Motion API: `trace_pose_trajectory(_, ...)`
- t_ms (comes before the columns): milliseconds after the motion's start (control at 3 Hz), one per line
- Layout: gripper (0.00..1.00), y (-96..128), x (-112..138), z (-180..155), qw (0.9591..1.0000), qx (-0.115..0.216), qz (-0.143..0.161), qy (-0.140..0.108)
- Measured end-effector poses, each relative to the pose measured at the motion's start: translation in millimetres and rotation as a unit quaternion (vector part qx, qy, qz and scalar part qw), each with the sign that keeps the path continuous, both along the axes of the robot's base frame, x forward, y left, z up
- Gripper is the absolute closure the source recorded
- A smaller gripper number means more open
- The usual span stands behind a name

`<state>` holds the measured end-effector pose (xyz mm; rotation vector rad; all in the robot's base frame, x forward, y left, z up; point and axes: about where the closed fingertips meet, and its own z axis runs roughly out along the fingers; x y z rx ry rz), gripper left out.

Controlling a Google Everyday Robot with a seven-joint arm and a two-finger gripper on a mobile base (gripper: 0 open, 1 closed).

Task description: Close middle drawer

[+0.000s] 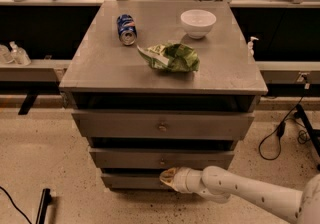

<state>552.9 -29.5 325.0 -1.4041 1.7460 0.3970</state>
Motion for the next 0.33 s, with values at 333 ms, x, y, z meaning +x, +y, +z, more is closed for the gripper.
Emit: trace_pose_trajectory(333, 1.00, -17.2, -41.5, 14.0, 0.9998, 0.007, 0.015, 0.010)
